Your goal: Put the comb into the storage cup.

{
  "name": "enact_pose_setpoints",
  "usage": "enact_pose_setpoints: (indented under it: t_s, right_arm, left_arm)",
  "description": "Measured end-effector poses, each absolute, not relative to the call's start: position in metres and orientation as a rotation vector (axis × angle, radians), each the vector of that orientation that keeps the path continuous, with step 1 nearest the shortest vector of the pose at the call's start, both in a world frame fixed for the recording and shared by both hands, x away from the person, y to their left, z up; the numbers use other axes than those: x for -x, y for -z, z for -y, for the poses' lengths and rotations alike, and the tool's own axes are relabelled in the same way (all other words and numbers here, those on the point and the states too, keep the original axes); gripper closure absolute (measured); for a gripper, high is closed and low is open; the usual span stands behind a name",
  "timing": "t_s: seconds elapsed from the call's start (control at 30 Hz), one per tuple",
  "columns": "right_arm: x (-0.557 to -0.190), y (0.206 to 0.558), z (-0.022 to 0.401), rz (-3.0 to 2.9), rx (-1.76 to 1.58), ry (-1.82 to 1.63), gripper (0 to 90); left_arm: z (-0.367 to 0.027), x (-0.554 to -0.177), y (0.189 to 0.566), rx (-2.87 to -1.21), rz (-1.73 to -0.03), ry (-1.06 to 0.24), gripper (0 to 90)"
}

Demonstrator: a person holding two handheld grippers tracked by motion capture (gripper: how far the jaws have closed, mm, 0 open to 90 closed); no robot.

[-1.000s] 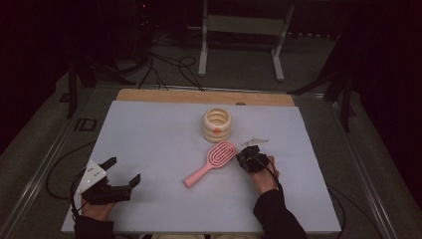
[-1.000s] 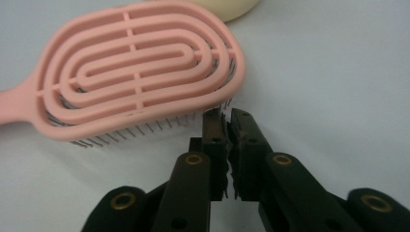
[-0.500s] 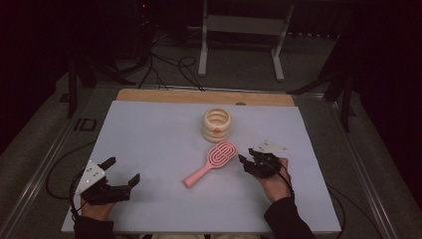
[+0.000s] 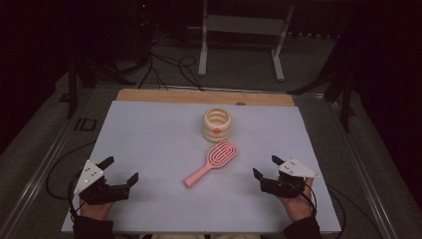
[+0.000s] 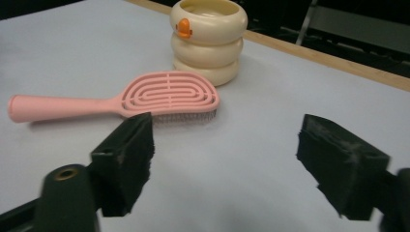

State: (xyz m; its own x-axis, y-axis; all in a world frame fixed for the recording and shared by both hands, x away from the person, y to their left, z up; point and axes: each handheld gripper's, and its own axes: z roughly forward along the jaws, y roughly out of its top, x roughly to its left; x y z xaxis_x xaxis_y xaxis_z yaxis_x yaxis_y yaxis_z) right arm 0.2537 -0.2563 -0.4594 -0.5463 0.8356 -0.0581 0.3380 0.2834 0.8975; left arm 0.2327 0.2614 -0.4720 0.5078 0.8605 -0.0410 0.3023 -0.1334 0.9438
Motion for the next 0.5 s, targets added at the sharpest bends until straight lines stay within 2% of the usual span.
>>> enact_pose_setpoints:
  t_s: [0.17, 0.5]
  right_arm:
    - [-0.241, 0.464, 0.267, -1.961, -1.056, -1.277, 13.7]
    - [-0.227, 0.462, 0.281, -1.833, -1.05, -1.393, 12.9]
  left_arm:
    - [-0.263, -0.232, 0.471, -1.682, -1.002, -0.664, 0.3]
    - [-0.265, -0.231, 0.47, -1.678, -1.004, -0.674, 0.3]
